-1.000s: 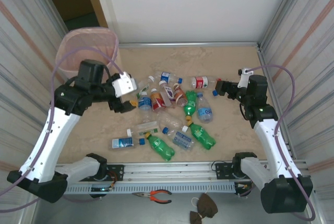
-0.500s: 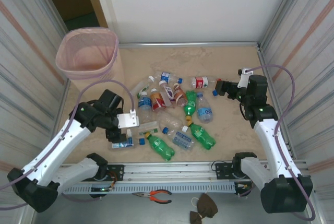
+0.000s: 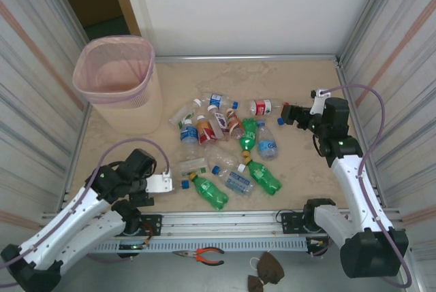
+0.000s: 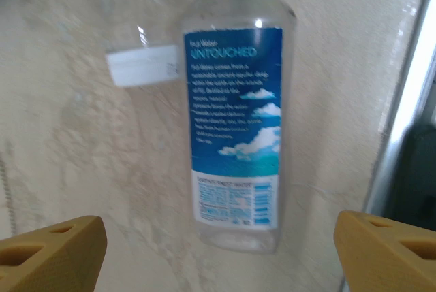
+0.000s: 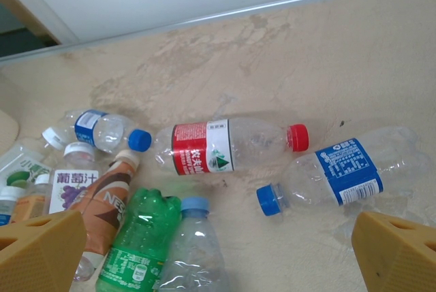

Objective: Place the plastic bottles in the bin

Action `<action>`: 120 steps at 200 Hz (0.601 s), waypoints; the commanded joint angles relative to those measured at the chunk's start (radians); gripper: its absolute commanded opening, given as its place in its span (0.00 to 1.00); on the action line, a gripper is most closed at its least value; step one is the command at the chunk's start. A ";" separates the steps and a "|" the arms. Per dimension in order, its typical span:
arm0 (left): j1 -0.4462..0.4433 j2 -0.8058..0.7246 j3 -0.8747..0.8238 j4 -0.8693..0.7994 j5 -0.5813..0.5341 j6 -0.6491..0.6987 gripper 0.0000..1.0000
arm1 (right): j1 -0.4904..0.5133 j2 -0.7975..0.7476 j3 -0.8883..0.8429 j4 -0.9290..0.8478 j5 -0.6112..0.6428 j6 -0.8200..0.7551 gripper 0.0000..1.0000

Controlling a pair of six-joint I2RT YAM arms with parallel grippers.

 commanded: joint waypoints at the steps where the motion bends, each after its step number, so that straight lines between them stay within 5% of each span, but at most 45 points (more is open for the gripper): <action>1: -0.006 -0.023 -0.053 0.028 0.010 0.057 0.88 | 0.007 -0.013 -0.018 0.014 0.000 -0.017 0.99; 120: 0.050 0.105 -0.102 0.053 0.111 0.070 0.78 | 0.006 -0.058 0.003 0.004 -0.023 -0.022 0.99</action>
